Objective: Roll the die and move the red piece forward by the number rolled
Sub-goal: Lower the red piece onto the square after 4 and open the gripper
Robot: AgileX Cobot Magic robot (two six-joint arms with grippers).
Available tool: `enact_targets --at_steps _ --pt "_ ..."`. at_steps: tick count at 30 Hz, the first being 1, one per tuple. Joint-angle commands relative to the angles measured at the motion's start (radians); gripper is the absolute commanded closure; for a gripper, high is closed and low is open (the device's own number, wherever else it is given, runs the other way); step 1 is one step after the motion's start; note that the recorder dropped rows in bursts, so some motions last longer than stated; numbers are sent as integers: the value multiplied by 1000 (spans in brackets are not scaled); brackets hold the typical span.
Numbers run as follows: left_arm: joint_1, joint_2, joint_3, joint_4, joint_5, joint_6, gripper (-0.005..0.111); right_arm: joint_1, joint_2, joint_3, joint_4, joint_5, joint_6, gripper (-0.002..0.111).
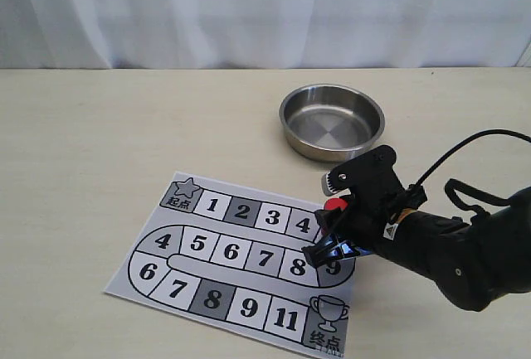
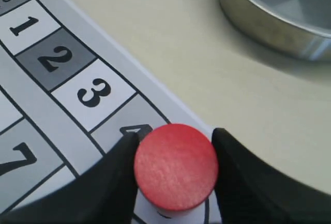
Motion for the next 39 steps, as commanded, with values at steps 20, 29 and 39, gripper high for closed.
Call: enact_targets --at_steps 20,29,39 --pt "-2 -3 -8 1 -17 -4 107 -3 -2 6 -3 29 26 73" --pt "-2 -3 -8 1 -13 -4 107 -3 -2 6 -3 21 38 36" --pt "-2 -3 -8 1 -13 -4 107 -3 -90 1 7 88 43 37"
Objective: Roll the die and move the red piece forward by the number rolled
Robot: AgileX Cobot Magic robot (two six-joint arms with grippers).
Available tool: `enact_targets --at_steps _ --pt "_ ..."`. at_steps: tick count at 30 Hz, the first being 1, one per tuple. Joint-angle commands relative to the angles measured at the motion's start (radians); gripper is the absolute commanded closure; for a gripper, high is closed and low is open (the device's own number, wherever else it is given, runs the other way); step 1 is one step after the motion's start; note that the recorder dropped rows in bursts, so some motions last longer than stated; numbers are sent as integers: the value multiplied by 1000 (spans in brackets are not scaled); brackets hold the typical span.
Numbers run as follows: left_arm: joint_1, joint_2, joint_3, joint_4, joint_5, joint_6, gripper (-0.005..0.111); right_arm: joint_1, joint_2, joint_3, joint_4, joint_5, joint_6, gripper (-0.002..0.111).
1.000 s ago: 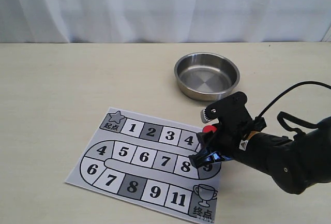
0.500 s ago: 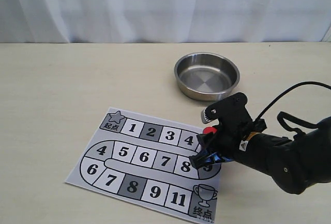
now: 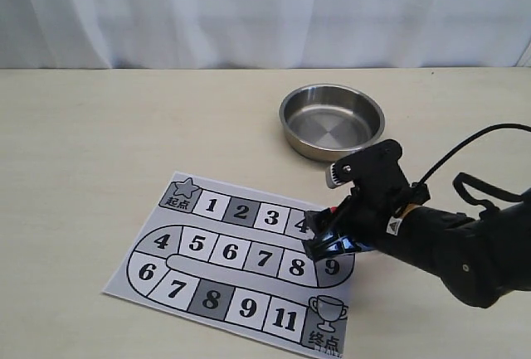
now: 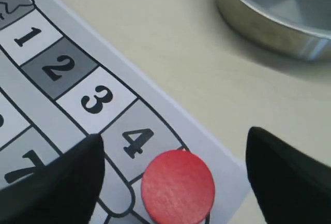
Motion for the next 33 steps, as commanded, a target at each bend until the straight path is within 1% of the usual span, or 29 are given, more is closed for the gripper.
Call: enact_targets --at_steps 1,6,8,10,14,21,24,25,27,33 --pt "-2 -3 -8 1 -11 -4 107 -5 -67 1 32 76 6 37" --pt "-2 -3 -8 1 -11 -4 107 -5 -138 -3 140 154 4 37" --pt "-2 -3 -8 1 -11 -4 107 -9 -163 -27 219 230 -10 37" --pt "-2 -3 -8 1 -11 -4 107 -28 -179 -62 247 324 -29 37" --pt "-2 -3 -8 1 -11 -4 107 -98 -183 -165 252 609 -27 37" --pt "-2 -3 -8 1 -13 -4 107 -250 -183 -318 228 940 -22 37" --pt "-2 -3 -8 1 -13 -4 107 -316 -183 -375 200 1048 -22 45" --pt "-2 -3 -8 1 -13 -4 107 -342 -183 -390 180 1080 -16 50" --pt "-2 -3 -8 1 -13 -4 107 -382 -183 -408 139 1111 21 56" --pt "-2 -3 -8 1 -13 -4 107 -481 -183 -419 -64 1207 49 78"
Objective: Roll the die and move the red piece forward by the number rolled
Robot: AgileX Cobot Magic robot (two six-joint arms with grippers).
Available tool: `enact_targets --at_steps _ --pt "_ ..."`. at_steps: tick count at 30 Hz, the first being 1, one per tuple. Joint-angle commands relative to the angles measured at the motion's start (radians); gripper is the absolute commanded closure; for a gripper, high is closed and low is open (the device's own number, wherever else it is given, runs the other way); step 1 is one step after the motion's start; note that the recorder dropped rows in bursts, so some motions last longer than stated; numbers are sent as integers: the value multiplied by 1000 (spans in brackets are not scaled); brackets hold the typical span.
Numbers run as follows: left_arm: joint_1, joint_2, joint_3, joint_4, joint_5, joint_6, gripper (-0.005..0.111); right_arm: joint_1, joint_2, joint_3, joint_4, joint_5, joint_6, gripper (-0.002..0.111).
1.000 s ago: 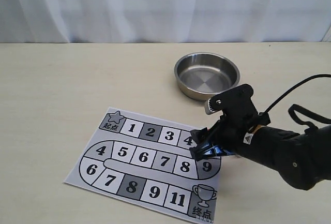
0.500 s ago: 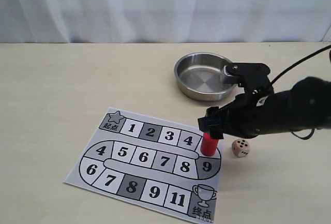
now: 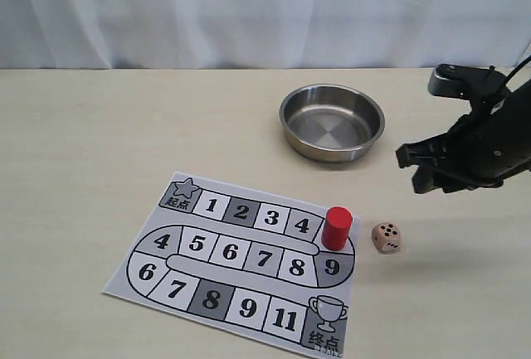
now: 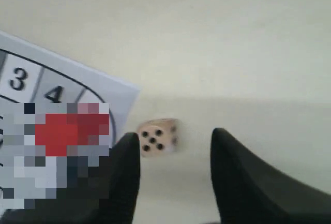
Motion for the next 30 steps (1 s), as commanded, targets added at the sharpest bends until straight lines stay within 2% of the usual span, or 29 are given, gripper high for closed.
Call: enact_targets --at_steps 1,11,20,26,30 --pt "-2 -3 -8 1 -15 -4 107 -69 -7 -6 -158 87 21 81" --pt "-2 -3 -8 1 -15 -4 107 -199 -7 -6 -179 60 -56 104" --pt "-2 -3 -8 1 -11 -4 107 -192 -46 -6 -142 61 -124 104" --pt "-2 -3 -8 1 -11 -4 107 -192 -298 10 -95 55 -142 104" --pt "-2 -3 -8 1 -11 -4 107 -192 -546 26 28 43 -227 104"
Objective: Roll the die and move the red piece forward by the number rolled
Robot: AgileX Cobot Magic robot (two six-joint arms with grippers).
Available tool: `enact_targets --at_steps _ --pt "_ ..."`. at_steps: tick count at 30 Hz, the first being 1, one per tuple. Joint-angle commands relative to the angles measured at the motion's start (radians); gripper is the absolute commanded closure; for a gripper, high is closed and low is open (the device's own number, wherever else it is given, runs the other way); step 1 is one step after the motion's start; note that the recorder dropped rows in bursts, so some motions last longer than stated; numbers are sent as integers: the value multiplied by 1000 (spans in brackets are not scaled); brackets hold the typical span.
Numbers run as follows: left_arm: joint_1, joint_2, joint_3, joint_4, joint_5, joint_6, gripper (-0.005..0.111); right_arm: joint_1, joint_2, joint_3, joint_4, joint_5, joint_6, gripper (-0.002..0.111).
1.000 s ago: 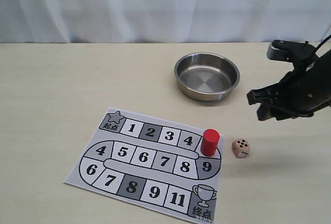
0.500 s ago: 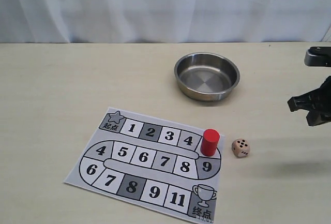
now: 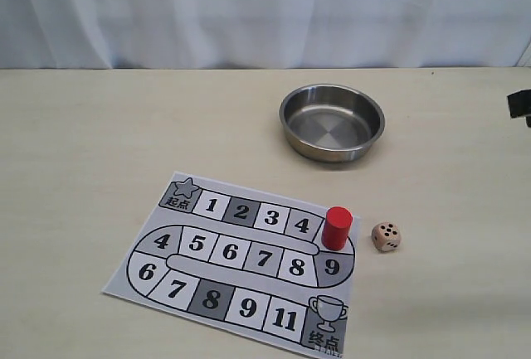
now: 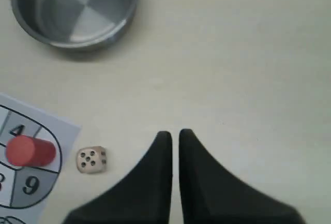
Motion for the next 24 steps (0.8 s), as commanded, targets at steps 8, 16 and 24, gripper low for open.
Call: enact_targets --at_steps 8,16,24 --pt "-2 -3 -8 1 -16 -4 107 1 -557 21 120 11 -101 104" --pt "-2 -3 -8 1 -16 -4 107 1 -810 82 120 41 -86 104" --pt "-2 -3 -8 1 -16 -4 107 1 -1031 162 120 47 -84 104"
